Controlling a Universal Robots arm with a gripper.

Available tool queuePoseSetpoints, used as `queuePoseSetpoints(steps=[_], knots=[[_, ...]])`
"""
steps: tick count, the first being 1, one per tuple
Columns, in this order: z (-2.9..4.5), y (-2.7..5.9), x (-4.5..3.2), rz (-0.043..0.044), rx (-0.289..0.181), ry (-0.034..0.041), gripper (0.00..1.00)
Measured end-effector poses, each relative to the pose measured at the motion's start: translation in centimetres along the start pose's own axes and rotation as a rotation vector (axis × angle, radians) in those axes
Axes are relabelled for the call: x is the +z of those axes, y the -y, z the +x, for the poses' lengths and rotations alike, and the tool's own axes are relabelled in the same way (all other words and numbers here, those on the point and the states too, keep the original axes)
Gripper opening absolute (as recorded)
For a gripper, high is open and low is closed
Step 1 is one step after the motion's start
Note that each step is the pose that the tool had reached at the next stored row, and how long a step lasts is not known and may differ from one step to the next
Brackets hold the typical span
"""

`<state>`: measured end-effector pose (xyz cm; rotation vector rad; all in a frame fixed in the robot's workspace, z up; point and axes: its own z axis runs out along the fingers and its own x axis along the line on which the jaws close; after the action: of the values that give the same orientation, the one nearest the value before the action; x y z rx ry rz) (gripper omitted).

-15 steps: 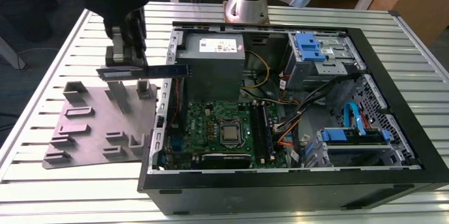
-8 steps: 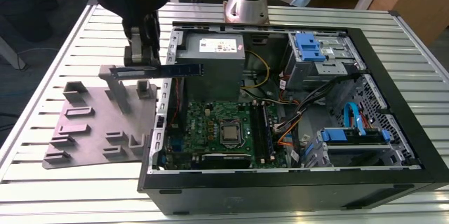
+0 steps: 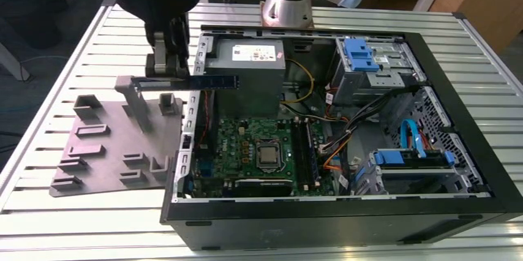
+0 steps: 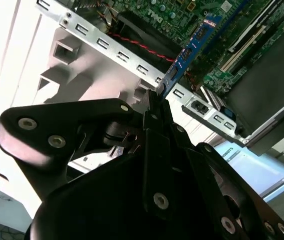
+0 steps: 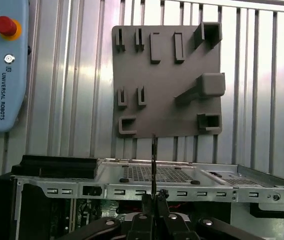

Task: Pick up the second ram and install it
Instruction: 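Pick up the second ram and move it above second insertion slot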

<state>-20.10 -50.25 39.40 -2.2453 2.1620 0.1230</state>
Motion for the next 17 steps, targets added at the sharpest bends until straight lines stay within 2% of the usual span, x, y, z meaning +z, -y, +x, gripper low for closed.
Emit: queuePoseSetpoints(steps=[17], knots=[[0.11, 2.63, 0.1, 0.0014, 0.021, 0.0007, 0.11]])
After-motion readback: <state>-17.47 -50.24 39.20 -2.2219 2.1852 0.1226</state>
